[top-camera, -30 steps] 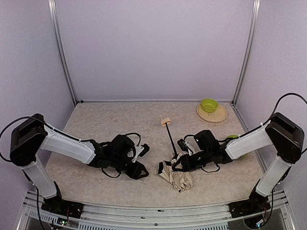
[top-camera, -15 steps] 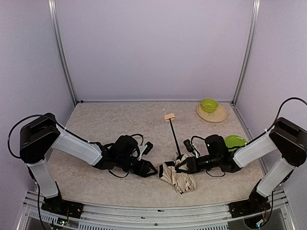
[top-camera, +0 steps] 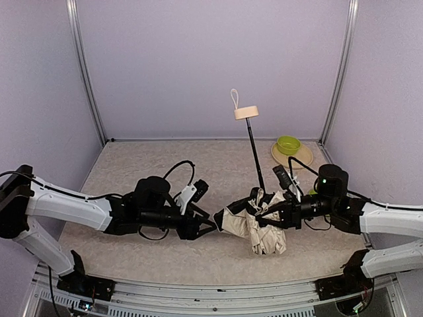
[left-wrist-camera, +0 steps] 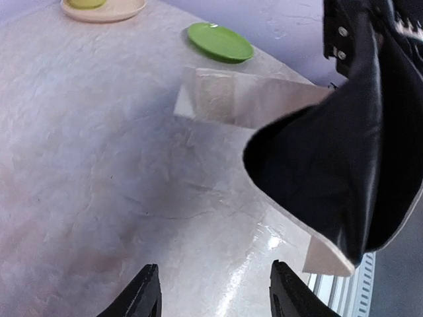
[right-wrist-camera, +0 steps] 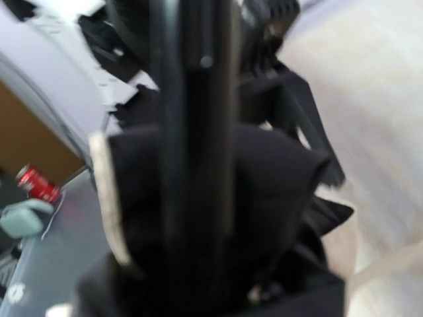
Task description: Put away the umbrella
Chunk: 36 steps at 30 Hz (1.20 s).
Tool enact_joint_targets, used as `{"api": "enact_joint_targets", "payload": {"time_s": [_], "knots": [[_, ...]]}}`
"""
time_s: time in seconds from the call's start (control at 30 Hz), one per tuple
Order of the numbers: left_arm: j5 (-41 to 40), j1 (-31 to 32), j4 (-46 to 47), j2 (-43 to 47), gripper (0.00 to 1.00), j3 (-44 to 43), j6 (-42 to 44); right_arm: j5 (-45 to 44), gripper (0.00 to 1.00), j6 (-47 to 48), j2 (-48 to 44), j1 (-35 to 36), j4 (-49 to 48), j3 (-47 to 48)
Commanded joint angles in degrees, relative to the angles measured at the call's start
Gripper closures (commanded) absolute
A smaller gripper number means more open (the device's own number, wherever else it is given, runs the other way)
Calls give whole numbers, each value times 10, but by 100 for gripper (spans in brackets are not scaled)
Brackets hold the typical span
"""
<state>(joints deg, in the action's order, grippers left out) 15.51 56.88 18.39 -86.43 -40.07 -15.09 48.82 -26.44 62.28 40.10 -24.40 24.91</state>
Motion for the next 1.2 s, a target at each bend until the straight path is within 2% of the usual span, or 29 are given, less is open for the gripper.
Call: {"api": "enact_joint_targets", "payload": {"time_s": [0.0, 0.13, 0.23, 0.33, 0.4, 0.53, 0.67, 0.73, 0.9, 1.03, 1.17], "knots": [[-32, 19, 50, 31, 45, 19, 81, 64, 100, 76, -59, -4, 106, 48], [-15, 11, 98, 23, 45, 47, 90, 117, 100, 43, -90, -4, 84, 64], [-3, 39, 152, 19, 38, 50, 139, 155, 100, 33, -103, -3, 68, 76], [11, 55, 244, 55, 33, 56, 191, 175, 100, 83, -109, -1, 131, 108], [25, 54, 263, 78, 30, 48, 229, 190, 100, 124, -112, 0, 178, 134], [47, 37, 195, 87, 28, -14, 301, 234, 100, 246, -103, 0, 312, 219], [141, 7, 141, 86, 32, -72, 321, 268, 100, 416, -67, -1, 483, 314], [166, 11, 95, 89, 35, -95, 349, 287, 100, 458, -52, -1, 519, 342], [156, 53, 15, 99, 33, -131, 402, 321, 100, 582, -28, -1, 650, 400], [127, 80, -16, 91, 35, -168, 390, 317, 100, 608, -20, -1, 692, 412], [75, 104, 6, 59, 52, -183, 383, 320, 100, 576, -35, -1, 656, 396]]}}
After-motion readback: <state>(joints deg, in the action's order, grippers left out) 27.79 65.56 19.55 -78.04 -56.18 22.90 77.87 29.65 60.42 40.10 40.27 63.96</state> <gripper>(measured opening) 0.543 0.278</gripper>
